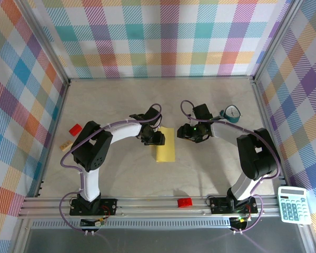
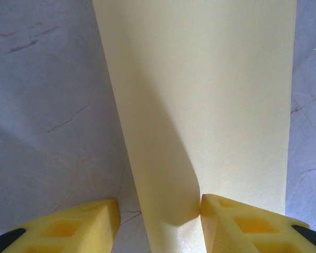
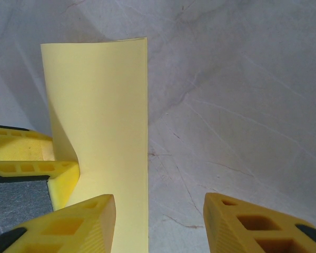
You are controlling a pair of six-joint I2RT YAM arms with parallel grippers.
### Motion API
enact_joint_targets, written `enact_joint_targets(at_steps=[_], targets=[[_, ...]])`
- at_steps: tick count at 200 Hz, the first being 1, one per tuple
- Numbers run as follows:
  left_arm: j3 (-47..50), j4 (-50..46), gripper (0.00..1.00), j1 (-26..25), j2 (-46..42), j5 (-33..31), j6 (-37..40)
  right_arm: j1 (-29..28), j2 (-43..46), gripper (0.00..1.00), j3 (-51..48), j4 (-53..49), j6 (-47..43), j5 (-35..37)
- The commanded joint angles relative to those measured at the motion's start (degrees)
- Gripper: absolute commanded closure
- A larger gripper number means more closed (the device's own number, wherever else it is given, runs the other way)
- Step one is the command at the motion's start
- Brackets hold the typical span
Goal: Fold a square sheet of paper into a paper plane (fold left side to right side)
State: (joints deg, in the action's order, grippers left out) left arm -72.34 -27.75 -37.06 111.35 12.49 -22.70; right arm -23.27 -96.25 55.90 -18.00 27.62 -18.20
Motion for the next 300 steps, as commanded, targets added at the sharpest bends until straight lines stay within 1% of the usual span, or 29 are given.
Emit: enact_joint_targets(at_steps=[1,247,300], targets=[[1.06,1.38,0.52,-1.44,5.1,-0.34,-0.14,0.04,1.22,0.52,-0.92,-0.56,-0.68,-0.17],[0.81,1.3,0.51,-1.61,6.41,0.59,-0.68,0.05,0.32,0.52,-1.23,0.73,-0.37,-2.37],[0.85,1.18,0.51,-1.61,6.35,0.62,-0.59,-0.19,-0.98,0.54,-0.97,2.38,-0.12,-5.74]])
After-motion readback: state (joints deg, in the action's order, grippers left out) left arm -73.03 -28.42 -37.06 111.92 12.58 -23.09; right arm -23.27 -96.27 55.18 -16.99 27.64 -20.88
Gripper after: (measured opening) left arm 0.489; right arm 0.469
